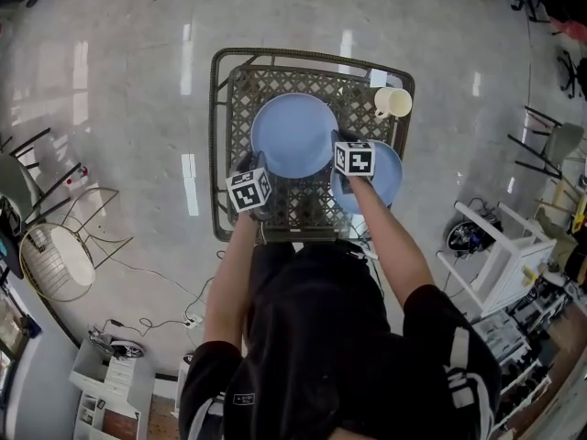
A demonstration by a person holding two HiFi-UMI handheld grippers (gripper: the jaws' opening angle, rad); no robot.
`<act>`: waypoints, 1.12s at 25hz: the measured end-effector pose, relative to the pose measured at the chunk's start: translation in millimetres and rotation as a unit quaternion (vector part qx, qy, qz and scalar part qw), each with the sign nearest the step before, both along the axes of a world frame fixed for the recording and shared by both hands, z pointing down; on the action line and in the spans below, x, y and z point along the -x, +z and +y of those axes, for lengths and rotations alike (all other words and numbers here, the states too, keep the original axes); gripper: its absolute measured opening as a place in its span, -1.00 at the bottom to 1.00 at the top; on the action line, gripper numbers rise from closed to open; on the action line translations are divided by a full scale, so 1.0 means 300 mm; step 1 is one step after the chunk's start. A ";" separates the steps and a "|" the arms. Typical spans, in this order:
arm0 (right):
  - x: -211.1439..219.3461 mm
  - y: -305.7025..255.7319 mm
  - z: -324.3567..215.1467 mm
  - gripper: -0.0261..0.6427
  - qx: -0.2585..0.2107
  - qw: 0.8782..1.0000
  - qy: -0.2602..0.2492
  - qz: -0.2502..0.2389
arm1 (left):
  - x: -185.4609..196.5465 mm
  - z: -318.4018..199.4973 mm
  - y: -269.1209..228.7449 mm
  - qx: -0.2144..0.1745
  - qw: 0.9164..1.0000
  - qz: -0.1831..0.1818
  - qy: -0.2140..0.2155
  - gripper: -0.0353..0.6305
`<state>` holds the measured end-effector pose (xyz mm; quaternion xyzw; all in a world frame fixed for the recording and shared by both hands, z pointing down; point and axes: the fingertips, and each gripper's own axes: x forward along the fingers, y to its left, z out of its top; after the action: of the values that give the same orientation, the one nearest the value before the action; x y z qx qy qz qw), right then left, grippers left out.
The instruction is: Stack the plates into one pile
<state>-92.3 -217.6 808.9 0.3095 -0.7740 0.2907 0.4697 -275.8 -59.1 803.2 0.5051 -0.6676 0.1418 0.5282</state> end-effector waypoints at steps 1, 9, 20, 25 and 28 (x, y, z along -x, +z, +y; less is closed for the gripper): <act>0.002 0.007 0.000 -0.74 0.004 1.000 -0.001 0.005 | 0.001 0.000 0.011 0.005 1.000 -0.002 0.002 -0.54; 0.000 0.013 -0.001 -0.85 0.027 0.999 0.024 -0.001 | -0.004 0.004 0.013 0.010 1.000 -0.004 0.009 -0.74; 0.005 -0.140 0.037 -0.86 0.016 0.997 0.038 -0.061 | 0.006 0.034 -0.190 -0.027 0.999 -0.045 0.008 -0.75; -0.056 -0.219 0.031 -0.87 0.004 0.994 0.055 -0.095 | -0.055 0.027 -0.268 -0.040 0.998 -0.054 0.011 -0.75; -0.146 -0.266 0.041 -0.87 -0.004 0.992 0.072 -0.102 | -0.129 0.029 -0.324 -0.051 0.997 -0.060 0.023 -0.76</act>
<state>-48.4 -205.2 729.2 0.3348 -0.7947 0.3507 0.3652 -237.1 -50.4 706.1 0.5374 -0.6924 0.1496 0.4577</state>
